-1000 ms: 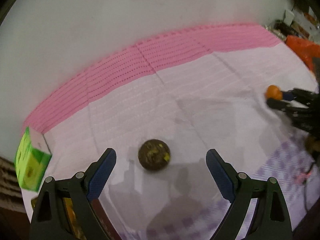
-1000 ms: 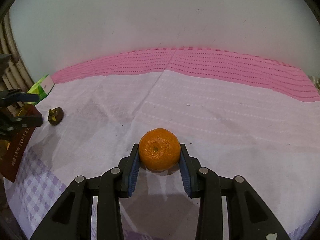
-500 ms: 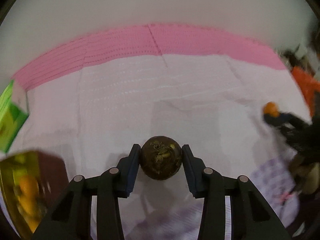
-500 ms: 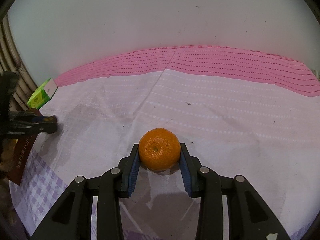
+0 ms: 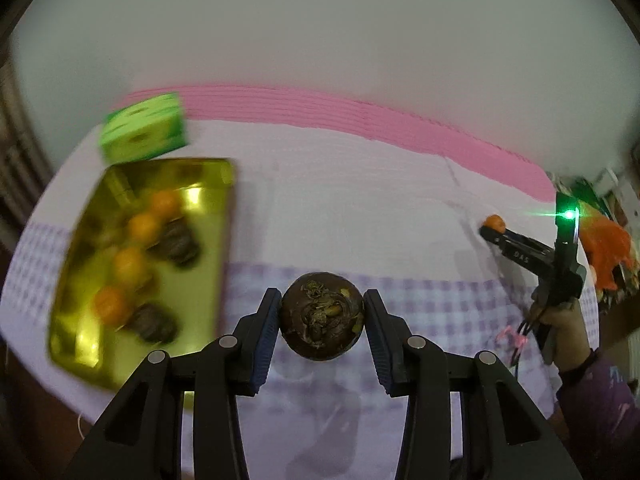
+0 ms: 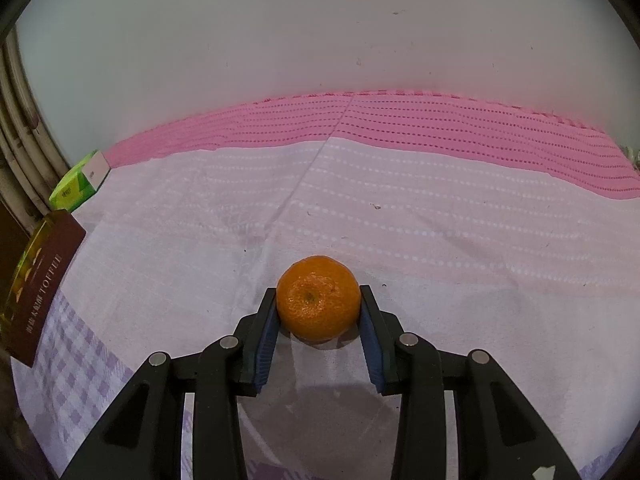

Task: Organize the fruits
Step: 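Carry the dark fruit over the tin and open the left gripper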

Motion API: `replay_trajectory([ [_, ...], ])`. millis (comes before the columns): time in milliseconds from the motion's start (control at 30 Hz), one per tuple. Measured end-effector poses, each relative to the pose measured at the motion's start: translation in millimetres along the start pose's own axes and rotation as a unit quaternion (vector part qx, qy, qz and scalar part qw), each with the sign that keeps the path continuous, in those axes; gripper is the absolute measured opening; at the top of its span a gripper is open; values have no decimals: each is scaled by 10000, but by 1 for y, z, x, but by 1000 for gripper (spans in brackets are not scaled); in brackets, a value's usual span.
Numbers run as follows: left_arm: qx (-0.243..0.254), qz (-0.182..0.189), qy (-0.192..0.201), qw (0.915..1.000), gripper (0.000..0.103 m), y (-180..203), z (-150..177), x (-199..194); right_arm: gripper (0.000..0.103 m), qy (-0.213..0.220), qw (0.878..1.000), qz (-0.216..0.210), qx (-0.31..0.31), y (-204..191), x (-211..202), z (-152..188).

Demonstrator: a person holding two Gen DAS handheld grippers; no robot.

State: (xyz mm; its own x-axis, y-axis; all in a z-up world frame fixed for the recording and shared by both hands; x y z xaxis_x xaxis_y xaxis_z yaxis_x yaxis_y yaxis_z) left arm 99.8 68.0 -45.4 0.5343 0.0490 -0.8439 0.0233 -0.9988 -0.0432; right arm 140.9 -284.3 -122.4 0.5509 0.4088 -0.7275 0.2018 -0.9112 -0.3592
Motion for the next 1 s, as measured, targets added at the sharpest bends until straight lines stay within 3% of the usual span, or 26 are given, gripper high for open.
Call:
replay_trajectory([
  [367,-988,-895,117,9910,43,-115,22,-15,36,-87,9995,253,-185,-5,5,0],
  [533,-1038,-1221,228,9868,43,-135,27,-12,36,-165,9980,488,-358,-10,7,1],
  [733,-1264,-1277,197,9835,43,-156,33,-4,36,-147,9983,459,-316,-7,6,1],
  [1000,-1133,-1387,80,9838,43,-159,36,14,36,-154,9982,485,-330,-7,6,1],
])
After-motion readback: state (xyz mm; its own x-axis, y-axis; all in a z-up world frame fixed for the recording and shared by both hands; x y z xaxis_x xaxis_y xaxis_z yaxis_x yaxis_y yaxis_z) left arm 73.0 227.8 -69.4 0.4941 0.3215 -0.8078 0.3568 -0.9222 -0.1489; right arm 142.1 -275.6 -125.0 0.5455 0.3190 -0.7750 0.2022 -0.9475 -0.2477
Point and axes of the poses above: each gripper's, at about its wrist camera, not at the fingertips, and x roughly the way its jaws point, y to its right, z to its underside, the point moved 6 cm from there along x, roughly the way its jaws point, and after that the axes turned 15 degrees about -z, right-handed, at the moved point
